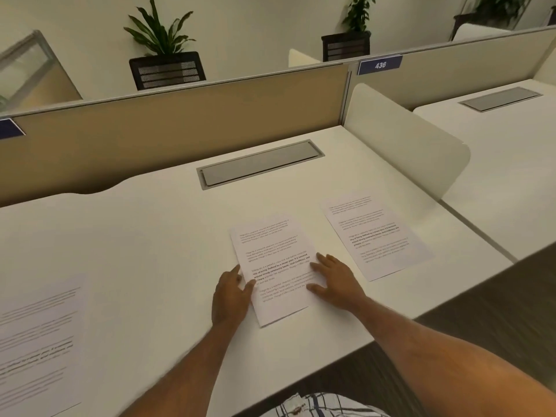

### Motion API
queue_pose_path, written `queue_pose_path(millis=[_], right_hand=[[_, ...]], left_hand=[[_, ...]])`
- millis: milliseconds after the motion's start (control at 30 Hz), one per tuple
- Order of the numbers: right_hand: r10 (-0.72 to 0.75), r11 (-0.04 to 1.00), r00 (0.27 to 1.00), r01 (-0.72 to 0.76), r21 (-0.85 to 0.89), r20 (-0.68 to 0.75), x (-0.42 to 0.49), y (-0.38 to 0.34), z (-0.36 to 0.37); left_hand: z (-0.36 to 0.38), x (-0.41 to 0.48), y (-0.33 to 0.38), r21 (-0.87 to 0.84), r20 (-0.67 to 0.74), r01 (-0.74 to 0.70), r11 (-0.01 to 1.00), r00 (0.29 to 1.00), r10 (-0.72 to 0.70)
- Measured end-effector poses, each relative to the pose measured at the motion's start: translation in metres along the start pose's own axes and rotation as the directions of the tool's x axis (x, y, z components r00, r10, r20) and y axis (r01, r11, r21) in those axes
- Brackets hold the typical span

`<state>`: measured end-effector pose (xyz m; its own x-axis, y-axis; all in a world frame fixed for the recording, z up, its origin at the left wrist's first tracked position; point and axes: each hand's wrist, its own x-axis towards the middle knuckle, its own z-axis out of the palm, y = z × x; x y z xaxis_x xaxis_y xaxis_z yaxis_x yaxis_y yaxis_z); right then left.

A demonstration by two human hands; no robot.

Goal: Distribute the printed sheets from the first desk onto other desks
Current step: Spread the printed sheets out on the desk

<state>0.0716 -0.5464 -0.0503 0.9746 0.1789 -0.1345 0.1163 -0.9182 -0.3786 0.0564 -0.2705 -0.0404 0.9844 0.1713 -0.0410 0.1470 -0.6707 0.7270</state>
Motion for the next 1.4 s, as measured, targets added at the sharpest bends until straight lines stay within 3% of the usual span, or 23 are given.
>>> queue_pose_path(millis=[67, 167, 333, 500, 633, 1000, 1133, 1400], right_hand=[[-0.014, 1.0, 1.0, 0.014, -0.006, -0.016, -0.001, 0.003, 0.001], [-0.019, 1.0, 0.999, 0.018, -0.02, -0.044, 0.0, 0.003, 0.003], [0.006, 1.0, 0.999, -0.007, -0.018, -0.044, -0.001, -0.002, 0.002], [-0.048, 0.999, 0.979, 0.046, -0.013, -0.197, -0.003, -0.022, 0.002], [-0.13, 0.99, 0.982, 0.121, -0.073, -0.134, 0.006, -0.059, 0.007], [-0.354, 0.91, 0.93, 0.366, -0.197, 0.095, 0.024, -0.212, 0.053], [-0.452, 0.852, 0.878, 0.477, -0.217, 0.155, 0.029, -0.266, 0.078], [-0.576, 0.755, 0.785, 0.618, -0.22, 0.229, 0.027, -0.372, 0.126]], left_hand=[[-0.001, -0.002, -0.01, 0.232, 0.076, -0.146, 0.962, 0.988, 0.131], [0.0, -0.002, -0.022, 0.423, 0.251, -0.27, 0.865, 0.952, 0.175], [0.001, 0.0, -0.027, 0.473, 0.328, -0.32, 0.821, 0.929, 0.174], [-0.017, 0.004, -0.03, 0.478, 0.314, -0.362, 0.8, 0.921, 0.23], [-0.048, 0.006, -0.046, 0.535, 0.268, -0.376, 0.756, 0.925, 0.27], [-0.161, -0.016, -0.149, 0.615, 0.116, -0.14, 0.776, 0.989, 0.086], [-0.204, -0.034, -0.186, 0.563, 0.063, -0.019, 0.826, 0.998, -0.02], [-0.277, -0.069, -0.259, 0.55, -0.023, 0.157, 0.82, 0.985, -0.173]])
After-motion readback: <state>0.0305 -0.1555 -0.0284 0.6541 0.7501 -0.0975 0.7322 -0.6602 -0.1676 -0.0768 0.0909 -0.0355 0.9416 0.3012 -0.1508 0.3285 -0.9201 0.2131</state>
